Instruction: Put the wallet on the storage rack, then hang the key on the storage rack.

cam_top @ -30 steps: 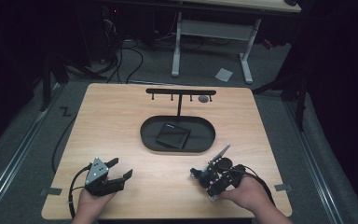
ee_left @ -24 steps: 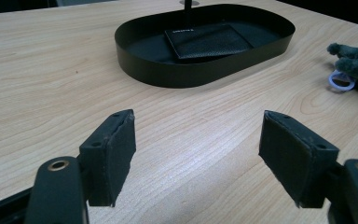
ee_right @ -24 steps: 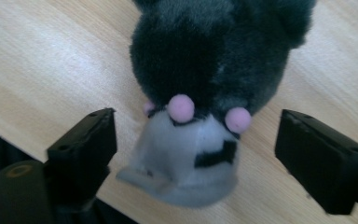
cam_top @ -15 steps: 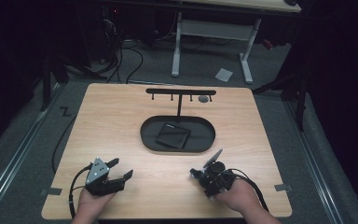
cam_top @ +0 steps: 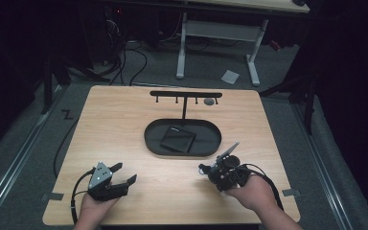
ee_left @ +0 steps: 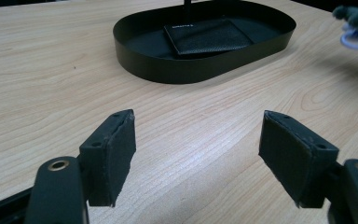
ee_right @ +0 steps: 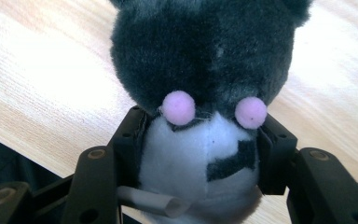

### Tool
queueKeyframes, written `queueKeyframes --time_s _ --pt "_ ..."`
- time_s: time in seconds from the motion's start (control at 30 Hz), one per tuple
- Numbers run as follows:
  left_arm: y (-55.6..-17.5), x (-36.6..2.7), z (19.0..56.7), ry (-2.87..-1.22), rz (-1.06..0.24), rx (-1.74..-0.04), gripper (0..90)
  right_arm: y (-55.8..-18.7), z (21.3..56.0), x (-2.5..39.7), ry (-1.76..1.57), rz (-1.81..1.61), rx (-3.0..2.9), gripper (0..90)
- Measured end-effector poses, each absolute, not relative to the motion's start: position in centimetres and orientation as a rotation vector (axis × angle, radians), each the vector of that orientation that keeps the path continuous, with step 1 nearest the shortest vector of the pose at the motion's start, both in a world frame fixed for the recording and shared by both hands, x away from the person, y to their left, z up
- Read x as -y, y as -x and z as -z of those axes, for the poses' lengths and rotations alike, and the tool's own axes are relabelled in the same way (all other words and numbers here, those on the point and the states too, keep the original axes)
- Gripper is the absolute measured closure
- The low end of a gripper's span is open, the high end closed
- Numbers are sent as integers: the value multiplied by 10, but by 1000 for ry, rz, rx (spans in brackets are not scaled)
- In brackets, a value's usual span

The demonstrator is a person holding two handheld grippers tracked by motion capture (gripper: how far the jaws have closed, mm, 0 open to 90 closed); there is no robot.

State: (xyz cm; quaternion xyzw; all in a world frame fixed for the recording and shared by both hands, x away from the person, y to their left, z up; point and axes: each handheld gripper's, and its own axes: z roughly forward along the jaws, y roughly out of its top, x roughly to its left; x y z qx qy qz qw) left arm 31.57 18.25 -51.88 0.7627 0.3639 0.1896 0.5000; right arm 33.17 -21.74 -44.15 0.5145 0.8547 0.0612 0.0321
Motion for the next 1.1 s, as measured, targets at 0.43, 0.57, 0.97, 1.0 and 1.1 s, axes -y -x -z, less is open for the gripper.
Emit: queueKeyframes --time_s 0.43,0.57,0.97,1.0,1.1 --pt "-316 -184 519 -1845 -449 -887 275 -349 418 228 -1613 -267 -2558 477" --pt "-316 -183 519 -1848 -449 -885 275 -356 405 233 -1626 -256 -2537 476" --pt "-315 -184 520 -1844 -439 -897 275 -370 379 235 -1629 -245 -2507 476" --pt "-315 -184 520 -1841 -436 -899 275 -371 377 235 -1631 -240 -2504 476" --pt "-315 -184 520 -1837 -435 -904 275 -374 368 236 -1633 -258 -2501 476"
